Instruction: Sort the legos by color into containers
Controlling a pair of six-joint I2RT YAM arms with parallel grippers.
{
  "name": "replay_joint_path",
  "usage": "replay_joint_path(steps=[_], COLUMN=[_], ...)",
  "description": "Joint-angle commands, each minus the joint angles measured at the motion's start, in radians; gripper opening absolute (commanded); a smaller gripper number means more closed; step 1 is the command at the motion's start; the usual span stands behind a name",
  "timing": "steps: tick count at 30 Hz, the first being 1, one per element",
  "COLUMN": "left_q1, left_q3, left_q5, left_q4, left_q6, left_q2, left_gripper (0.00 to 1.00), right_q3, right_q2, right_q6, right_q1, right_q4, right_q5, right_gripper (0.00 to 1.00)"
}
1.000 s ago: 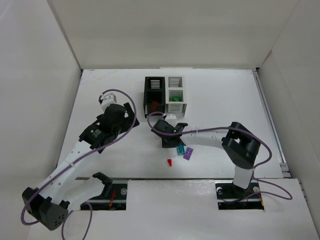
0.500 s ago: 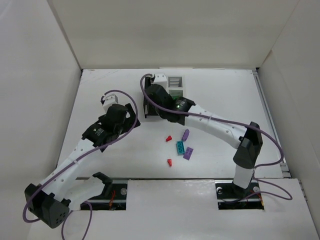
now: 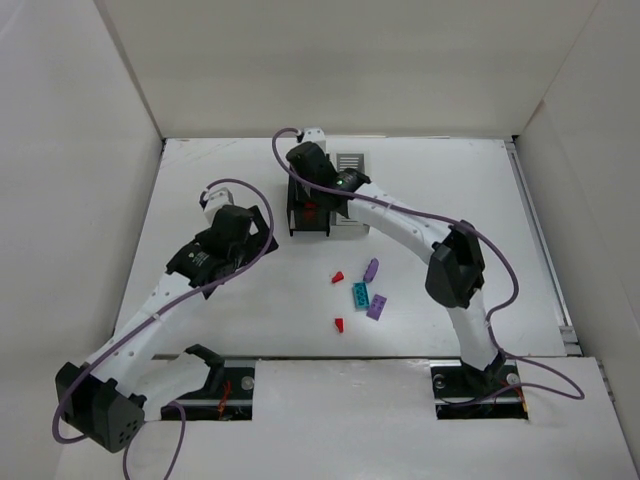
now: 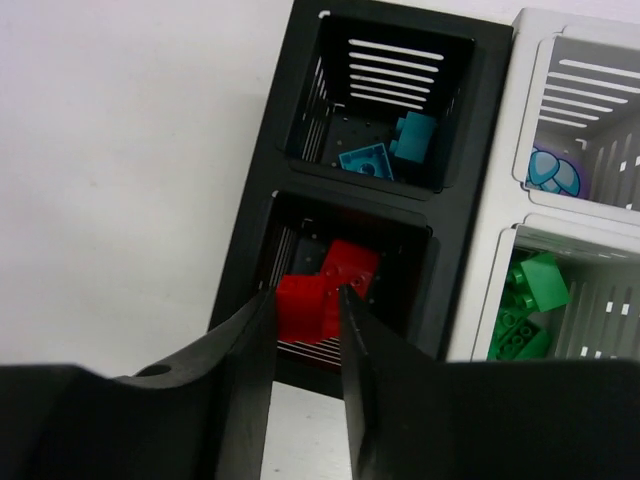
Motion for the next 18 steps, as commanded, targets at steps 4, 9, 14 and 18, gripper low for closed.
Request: replay_joint_path(steps=[4, 9, 14, 18], left_q1=[0.004, 0.004, -0.006, -0.141], left_q3=[-0.009, -0.009, -0.028, -0.028], left_q5=[0.029, 0.081, 0.139, 0.130], left_q4=[0.043, 0.096, 0.147, 0.216], left_q6=[0.048, 0.087, 0.127, 0.180], left_q2=[0.014, 0.014, 0.023, 0.109], left_gripper=[1.00, 1.00, 1.00, 1.00], right_q3=[0.040, 0.030, -0.101, -0.277], right_q2=[-0.017, -0.057, -0.175, -0.360], right_q6=[-0.024, -0.024, -0.001, 0.052], right_q1=[-0.006, -0.006, -0.026, -0.073], right_q4=[0.014, 0.025, 0.046, 0.069], right_q5=[-0.025, -0.025, -0.025, -0.016], right_gripper=[0.53, 0.56, 0.56, 0.56])
